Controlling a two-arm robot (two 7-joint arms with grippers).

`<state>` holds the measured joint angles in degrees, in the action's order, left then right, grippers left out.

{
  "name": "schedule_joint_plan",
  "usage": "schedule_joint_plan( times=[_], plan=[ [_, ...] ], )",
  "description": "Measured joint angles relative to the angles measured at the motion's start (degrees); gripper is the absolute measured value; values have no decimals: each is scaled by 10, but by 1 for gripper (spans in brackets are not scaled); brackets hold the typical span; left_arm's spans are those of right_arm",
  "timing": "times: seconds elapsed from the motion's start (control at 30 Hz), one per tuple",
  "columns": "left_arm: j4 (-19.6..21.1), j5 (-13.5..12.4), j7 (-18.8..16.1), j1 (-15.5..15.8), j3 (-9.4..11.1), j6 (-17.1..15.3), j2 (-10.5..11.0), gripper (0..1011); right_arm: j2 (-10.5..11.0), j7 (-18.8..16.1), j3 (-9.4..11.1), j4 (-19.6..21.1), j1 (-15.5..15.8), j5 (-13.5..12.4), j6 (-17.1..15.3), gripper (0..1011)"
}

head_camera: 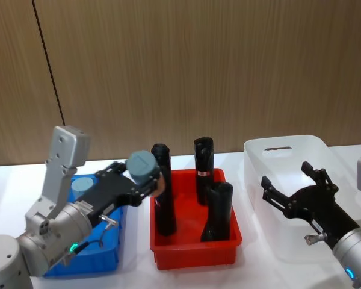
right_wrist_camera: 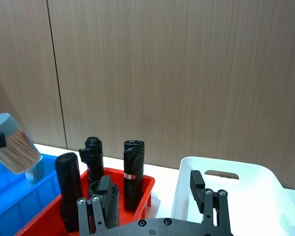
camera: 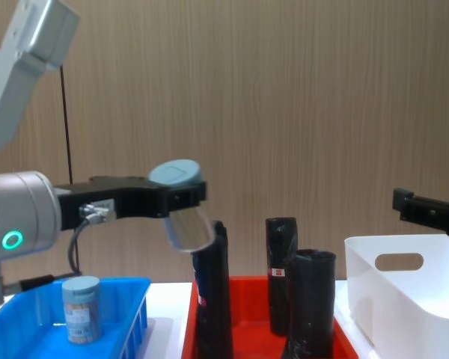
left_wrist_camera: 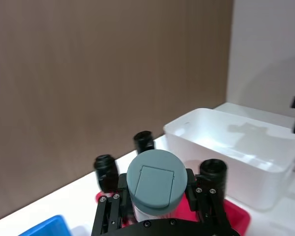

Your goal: Pick the cotton swabs from the blue box and place them into the white box.

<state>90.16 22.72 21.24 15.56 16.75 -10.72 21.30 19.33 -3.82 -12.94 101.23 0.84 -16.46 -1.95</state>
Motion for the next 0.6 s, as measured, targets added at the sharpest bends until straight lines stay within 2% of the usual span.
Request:
schedule_joint_plan(
  times=[0.1,0.17,0.6],
  plan=[
    [-7,0,20,6,2,2,-2,664,0,0,0,0,0,0,0,1002],
    [-18,-2,50,13,6,4,-6,664,0,0,0,0,0,0,0,1002],
    [-67,-18,170,50,18,17,-20,664,0,0,0,0,0,0,0,1002]
  ],
)
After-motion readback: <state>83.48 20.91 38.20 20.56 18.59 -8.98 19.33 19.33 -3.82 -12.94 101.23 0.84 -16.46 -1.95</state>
